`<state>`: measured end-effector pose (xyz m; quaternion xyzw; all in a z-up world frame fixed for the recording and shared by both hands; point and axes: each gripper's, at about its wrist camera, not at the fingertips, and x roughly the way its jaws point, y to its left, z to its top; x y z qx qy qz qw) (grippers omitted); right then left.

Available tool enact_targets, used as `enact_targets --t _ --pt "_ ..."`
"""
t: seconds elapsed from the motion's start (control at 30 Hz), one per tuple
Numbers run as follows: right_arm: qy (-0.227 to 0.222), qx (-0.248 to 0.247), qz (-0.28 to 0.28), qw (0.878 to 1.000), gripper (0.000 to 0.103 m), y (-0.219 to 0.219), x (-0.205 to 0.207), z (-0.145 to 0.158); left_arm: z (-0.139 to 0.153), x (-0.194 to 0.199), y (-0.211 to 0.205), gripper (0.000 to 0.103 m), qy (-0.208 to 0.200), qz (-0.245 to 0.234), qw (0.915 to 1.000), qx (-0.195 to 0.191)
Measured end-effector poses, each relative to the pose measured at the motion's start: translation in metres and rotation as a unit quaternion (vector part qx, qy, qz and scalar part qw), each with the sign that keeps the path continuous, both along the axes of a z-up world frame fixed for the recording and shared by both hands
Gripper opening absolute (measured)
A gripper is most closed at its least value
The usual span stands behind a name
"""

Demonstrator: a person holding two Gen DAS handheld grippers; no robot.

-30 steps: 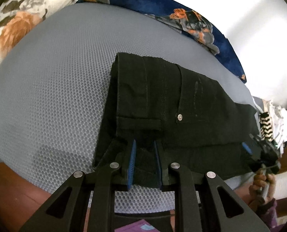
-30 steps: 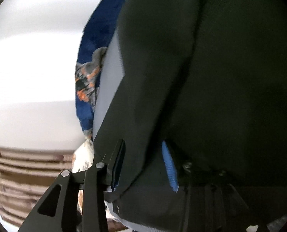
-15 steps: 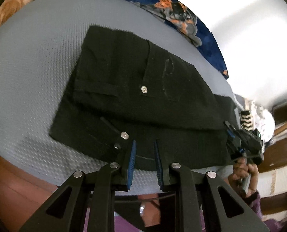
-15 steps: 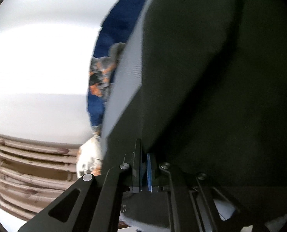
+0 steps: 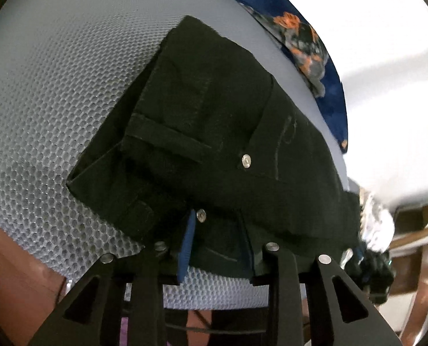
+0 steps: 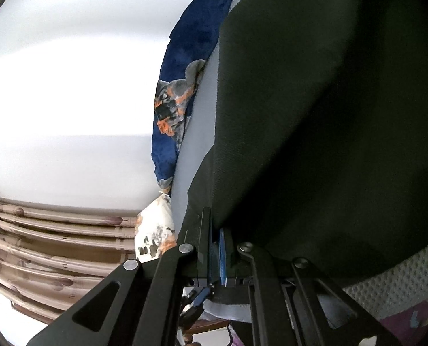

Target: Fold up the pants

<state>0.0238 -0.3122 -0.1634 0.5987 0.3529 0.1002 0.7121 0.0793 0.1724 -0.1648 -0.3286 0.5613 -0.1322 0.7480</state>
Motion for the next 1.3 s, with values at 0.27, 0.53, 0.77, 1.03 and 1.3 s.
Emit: enact_targets --t 0.27,0.53,0.77,1.03,1.3 --pt "0.029 -0.003 0.007 1.000 0.006 0.013 -0.026 -0.005 0.023 -0.011 0.011 0.031 -0.038 0.034 0.9978 0.043" --pt "0.100 -0.006 0.007 0.995 0.006 0.020 -0.043 -0.057 0.028 -0.023 0.020 0.031 -0.054 0.030 0.9939 0.091" --pt "0.079 -0.033 0.031 0.996 0.012 0.015 -0.035 -0.056 0.035 -0.037 0.028 0.031 -0.041 0.059 0.9804 0.183" --pt "0.019 -0.019 -0.043 0.999 0.028 -0.066 -0.056 -0.050 0.088 -0.044 -0.052 0.046 -0.095 -0.066 0.9806 0.158" --pt "0.044 -0.041 -0.119 0.991 0.029 -0.154 -0.051 -0.053 0.085 -0.050 -0.218 0.050 -0.111 -0.311 0.9431 0.041"
